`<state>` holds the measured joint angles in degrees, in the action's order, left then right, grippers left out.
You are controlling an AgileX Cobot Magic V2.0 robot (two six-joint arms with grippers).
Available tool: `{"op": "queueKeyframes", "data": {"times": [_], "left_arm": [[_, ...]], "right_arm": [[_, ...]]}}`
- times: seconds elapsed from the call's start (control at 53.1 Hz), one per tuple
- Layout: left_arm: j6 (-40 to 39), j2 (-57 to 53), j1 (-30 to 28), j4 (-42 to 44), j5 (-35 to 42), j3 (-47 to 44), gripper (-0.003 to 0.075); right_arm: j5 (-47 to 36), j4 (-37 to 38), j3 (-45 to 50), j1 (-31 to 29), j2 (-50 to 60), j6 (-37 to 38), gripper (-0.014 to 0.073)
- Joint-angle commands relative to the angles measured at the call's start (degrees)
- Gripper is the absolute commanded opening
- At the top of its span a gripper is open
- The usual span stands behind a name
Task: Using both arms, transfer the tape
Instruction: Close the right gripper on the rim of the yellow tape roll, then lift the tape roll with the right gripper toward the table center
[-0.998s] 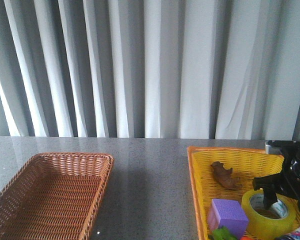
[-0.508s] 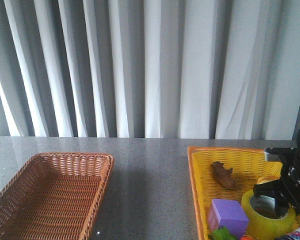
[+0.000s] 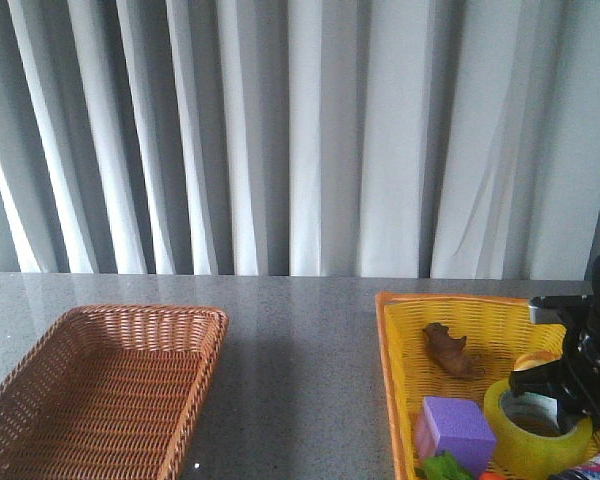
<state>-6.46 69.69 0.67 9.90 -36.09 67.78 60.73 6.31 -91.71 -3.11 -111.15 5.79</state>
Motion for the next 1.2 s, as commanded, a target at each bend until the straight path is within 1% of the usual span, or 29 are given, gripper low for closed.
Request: {"op": "queueKeyframes", "data": {"times": [0.0, 0.094, 0.169, 0.282, 0.395, 0.527, 0.621, 0.734, 0.828, 0.96, 1.054, 1.186], "left_arm": [[-0.5, -1.1, 0.0, 0.0, 4.1, 2.0, 0.0523], [-0.5, -1.1, 0.0, 0.0, 4.1, 2.0, 0.0523], [-0.5, -1.1, 0.0, 0.0, 4.1, 2.0, 0.0523], [-0.5, -1.1, 0.0, 0.0, 4.2, 2.0, 0.0523], [-0.5, -1.1, 0.0, 0.0, 4.3, 2.0, 0.0523], [-0.5, -1.1, 0.0, 0.0, 4.2, 2.0, 0.0523], [-0.5, -1.1, 0.0, 0.0, 4.2, 2.0, 0.0523], [-0.5, -1.1, 0.0, 0.0, 4.1, 2.0, 0.0523], [-0.5, -1.1, 0.0, 0.0, 4.0, 2.0, 0.0523], [-0.5, -1.1, 0.0, 0.0, 3.8, 2.0, 0.0523], [-0.5, -1.1, 0.0, 0.0, 3.8, 2.0, 0.0523], [-0.5, -1.1, 0.0, 0.0, 3.8, 2.0, 0.0523]], "right_arm": [[0.2, 2.3, -4.5, -0.2, 5.1, -0.3, 0.0116], [0.8, 1.0, -8.0, -0.2, 6.9, -0.3, 0.0118], [1.0, -2.1, -10.9, -0.2, 8.3, -1.3, 0.012], [1.6, -6.0, -14.8, 1.6, 10.3, -5.8, 0.0121], [1.6, -7.6, -18.5, 6.6, 11.1, -6.8, 0.0124], [1.1, -6.9, -22.5, 15.0, 10.3, -7.6, 0.0126], [1.0, -6.7, -25.0, 20.1, 7.9, -7.4, 0.0128], [1.3, -6.3, -27.4, 24.8, 4.5, -6.7, 0.013], [1.9, -3.0, -28.1, 28.0, 1.3, -5.8, 0.0131], [2.4, -1.3, -28.4, 30.1, -2.2, -4.6, 0.0133], [2.4, -2.4, -28.4, 30.2, -4.6, -4.6, 0.0134], [2.5, -2.1, -28.4, 30.2, -7.3, -4.6, 0.0134]]}}
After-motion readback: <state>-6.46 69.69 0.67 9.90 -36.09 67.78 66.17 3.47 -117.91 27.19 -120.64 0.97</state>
